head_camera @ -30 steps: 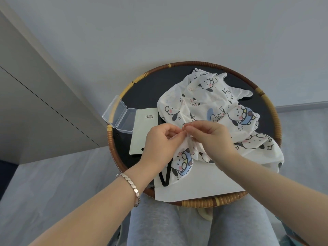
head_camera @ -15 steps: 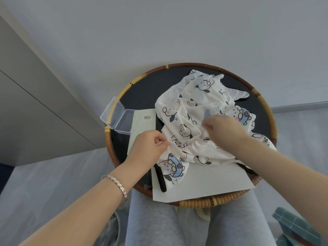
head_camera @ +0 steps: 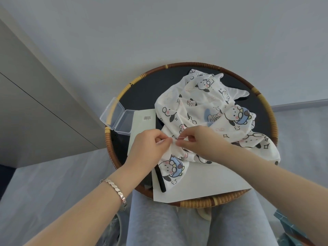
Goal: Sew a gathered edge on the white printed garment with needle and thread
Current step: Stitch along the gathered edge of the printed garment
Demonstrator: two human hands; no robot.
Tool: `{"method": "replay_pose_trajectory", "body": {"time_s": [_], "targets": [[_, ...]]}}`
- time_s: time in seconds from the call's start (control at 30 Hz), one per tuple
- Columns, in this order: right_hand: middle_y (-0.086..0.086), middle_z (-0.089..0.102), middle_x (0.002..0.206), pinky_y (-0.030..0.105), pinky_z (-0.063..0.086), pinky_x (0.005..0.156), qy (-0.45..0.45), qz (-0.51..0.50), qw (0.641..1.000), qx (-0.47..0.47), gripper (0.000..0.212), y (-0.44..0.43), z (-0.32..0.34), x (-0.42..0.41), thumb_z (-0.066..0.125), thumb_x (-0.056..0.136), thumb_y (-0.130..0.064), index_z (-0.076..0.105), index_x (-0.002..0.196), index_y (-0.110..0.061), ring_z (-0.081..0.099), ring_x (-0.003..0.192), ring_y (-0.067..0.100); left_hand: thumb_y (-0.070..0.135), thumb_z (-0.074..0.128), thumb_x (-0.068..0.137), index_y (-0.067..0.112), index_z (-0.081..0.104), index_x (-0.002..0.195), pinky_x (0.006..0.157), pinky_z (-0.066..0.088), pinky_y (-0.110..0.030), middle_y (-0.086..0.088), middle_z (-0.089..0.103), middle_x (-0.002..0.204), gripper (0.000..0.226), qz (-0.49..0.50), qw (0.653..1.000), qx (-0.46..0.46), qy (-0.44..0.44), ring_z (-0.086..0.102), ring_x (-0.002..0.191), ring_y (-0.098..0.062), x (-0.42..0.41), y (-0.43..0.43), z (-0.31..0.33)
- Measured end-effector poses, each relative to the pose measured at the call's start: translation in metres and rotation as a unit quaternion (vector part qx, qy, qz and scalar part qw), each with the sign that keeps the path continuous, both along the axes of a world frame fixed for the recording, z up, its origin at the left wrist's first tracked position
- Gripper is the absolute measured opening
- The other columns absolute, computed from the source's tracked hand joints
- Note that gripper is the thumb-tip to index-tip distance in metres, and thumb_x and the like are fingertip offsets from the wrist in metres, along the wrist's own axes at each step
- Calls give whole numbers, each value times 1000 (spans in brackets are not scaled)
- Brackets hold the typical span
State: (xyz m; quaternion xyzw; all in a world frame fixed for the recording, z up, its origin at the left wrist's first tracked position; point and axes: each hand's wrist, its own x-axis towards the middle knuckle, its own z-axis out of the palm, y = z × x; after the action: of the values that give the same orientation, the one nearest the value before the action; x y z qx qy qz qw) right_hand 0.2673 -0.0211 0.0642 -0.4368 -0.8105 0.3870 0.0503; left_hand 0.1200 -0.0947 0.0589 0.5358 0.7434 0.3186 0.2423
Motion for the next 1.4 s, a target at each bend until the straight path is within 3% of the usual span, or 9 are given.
{"method": "replay_pose_trajectory", "body": {"time_s": [0.2, 0.37, 0.47, 0.57, 0.73, 0.83, 1.0, 1.3, 1.4], "targets": [[-9, 44, 57, 23, 36, 53, -17, -38, 999, 8, 13, 3, -8, 5, 53, 90, -28, 55, 78, -24, 43, 53, 7, 22, 63, 85, 10, 70, 83, 50, 35, -5, 11, 46, 52, 14, -7, 1000, 1, 14, 48, 51, 8, 1, 0, 0], [2, 48, 68, 25, 35, 55, -245, -196, 946, 80, 16, 42, -11, 34, 41, 85, -9, 45, 70, -14, 49, 64, 21, 20, 62, 85, 8, 67, 78, 51, 36, -5, 8, 43, 49, 15, 15, 999, 10, 37, 47, 53, 5, -1, -1, -2], [5, 48, 71, 29, 37, 63, -320, -216, 917, 95, 16, 49, -7, 43, 40, 87, -7, 55, 90, -8, 48, 67, 22, 20, 62, 85, 9, 65, 75, 50, 35, -6, 9, 42, 47, 15, 18, 999, 7, 30, 46, 50, 3, 0, -1, -2], [2, 57, 79, 26, 39, 59, -184, -144, 969, 80, 26, 36, -1, 31, 43, 92, -16, 56, 115, -18, 50, 68, 18, 20, 63, 85, 11, 64, 73, 48, 35, -8, 10, 40, 46, 15, 19, 1000, 7, 20, 45, 46, 0, 2, 0, -3], [-8, 41, 55, 18, 32, 48, -9, 36, 999, -38, 16, 4, 6, 0, 59, 87, -39, 63, 97, -27, 39, 45, 4, 21, 61, 86, 10, 65, 79, 49, 31, -14, 7, 44, 51, 14, 14, 1000, 6, 11, 40, 47, -7, 7, 0, -3], [-8, 39, 47, 14, 28, 44, 19, -3, 1000, -18, 16, 3, -1, -3, 63, 84, -37, 62, 75, -24, 40, 38, 2, 21, 61, 86, 10, 65, 79, 47, 32, -11, 7, 44, 50, 14, 9, 1000, 11, 18, 44, 46, -5, 6, -1, -2], [-10, 32, 38, 9, 26, 38, 93, -116, 985, -89, 16, 10, -4, 11, 68, 82, -27, 71, 76, -12, 33, 34, 4, 21, 61, 87, 10, 66, 80, 49, 34, -6, 9, 44, 50, 14, 9, 1000, 14, 0, 47, 49, 3, 2, 0, -5], [5, 50, 57, 19, 32, 45, -157, -260, 951, 55, 20, 47, -19, 41, 48, 85, -12, 56, 66, -8, 42, 47, 19, 22, 60, 87, 13, 65, 78, 51, 36, -8, 10, 44, 49, 13, 20, 999, 25, 24, 45, 47, -3, 3, -2, -4], [-3, 57, 65, 18, 34, 42, -41, -213, 976, 22, 14, 35, -12, 33, 57, 87, -23, 66, 95, -15, 48, 44, 6, 21, 61, 87, 12, 65, 79, 53, 37, -6, 9, 44, 49, 13, 18, 999, 31, 13, 47, 51, 1, 3, -2, -4]]}}
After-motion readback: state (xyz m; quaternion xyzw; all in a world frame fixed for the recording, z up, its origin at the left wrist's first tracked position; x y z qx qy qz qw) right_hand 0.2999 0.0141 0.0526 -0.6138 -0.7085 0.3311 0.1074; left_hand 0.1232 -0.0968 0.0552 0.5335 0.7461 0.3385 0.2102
